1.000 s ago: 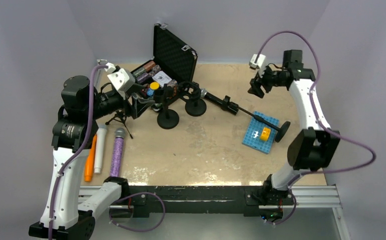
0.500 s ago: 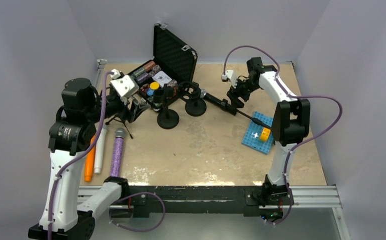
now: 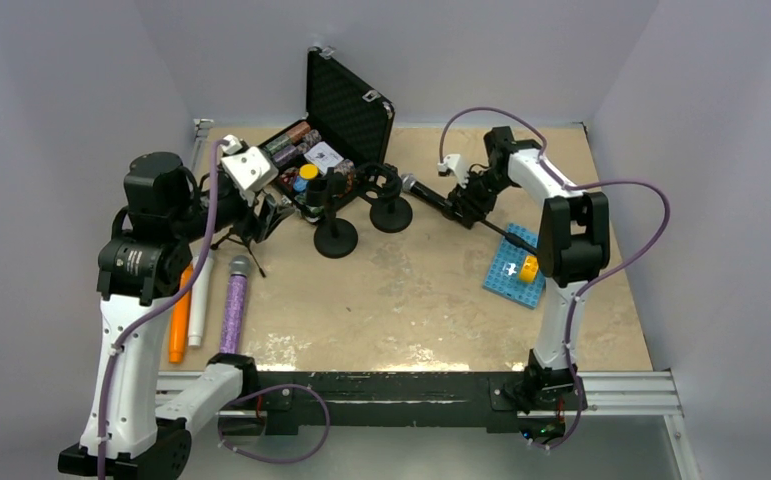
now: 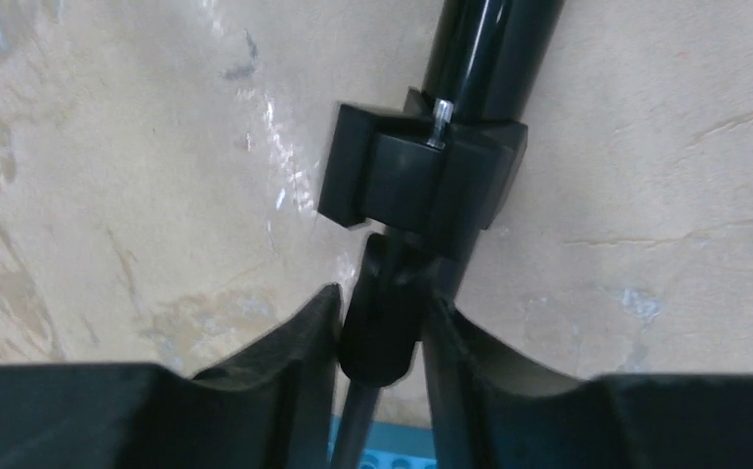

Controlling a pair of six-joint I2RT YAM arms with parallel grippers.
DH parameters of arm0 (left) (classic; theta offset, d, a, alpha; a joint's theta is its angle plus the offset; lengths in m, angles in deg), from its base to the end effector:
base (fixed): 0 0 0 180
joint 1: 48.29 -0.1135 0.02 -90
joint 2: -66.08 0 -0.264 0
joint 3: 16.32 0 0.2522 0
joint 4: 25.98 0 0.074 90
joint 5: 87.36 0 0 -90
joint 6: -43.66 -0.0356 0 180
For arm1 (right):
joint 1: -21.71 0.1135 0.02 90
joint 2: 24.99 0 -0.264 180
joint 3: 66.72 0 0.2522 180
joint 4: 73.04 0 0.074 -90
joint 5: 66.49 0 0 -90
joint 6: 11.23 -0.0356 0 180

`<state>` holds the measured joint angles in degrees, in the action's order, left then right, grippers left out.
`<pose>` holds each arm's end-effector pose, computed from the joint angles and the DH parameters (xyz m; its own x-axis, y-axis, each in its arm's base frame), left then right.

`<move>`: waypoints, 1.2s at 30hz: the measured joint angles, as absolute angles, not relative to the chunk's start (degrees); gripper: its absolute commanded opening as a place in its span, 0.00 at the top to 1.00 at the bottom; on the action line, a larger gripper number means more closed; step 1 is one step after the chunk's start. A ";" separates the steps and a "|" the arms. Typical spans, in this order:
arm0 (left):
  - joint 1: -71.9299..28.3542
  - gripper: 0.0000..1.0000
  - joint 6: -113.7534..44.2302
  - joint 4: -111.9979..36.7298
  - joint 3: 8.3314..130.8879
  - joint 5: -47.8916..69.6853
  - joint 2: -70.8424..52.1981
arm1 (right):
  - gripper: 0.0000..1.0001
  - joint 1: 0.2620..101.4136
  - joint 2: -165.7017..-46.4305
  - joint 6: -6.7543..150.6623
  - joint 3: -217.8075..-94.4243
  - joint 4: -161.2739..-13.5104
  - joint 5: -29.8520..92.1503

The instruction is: Remove the microphone from the stand

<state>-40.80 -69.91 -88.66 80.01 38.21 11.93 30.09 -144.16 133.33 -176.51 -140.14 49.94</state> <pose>0.1447 -0.0399 0.4608 -0.0598 0.3359 -0.9400 0.7312 0.6558 0.1878 0.4154 0.0772 0.2000 -0.3676 -0.7916 -0.4881 -0.9191 0.3895 0.0605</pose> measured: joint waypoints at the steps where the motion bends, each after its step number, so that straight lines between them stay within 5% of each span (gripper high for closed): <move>1: -40.80 0.34 -69.87 -88.62 80.09 38.30 11.63 | 0.76 30.18 -144.16 132.90 -176.29 -139.96 49.97; 7: -40.80 0.34 -69.26 -88.07 80.18 39.58 10.12 | 1.00 29.92 -143.85 131.30 -176.49 -138.89 49.92; 14: -40.78 0.33 -67.53 -85.34 80.35 41.99 8.61 | 1.00 25.44 -140.79 130.60 -179.05 -138.43 50.23; 17: -40.78 0.24 -66.18 -83.66 80.51 43.43 8.15 | 1.00 21.33 -136.53 130.23 -181.71 -138.87 51.19; 24: -38.97 0.21 -57.00 -78.15 85.21 50.08 5.29 | 1.00 13.63 -126.89 129.07 -187.85 -138.39 65.31; 36: -29.48 0.21 -50.77 -69.95 96.68 56.41 -2.99 | 1.00 24.15 -113.93 117.44 -189.52 -131.48 79.15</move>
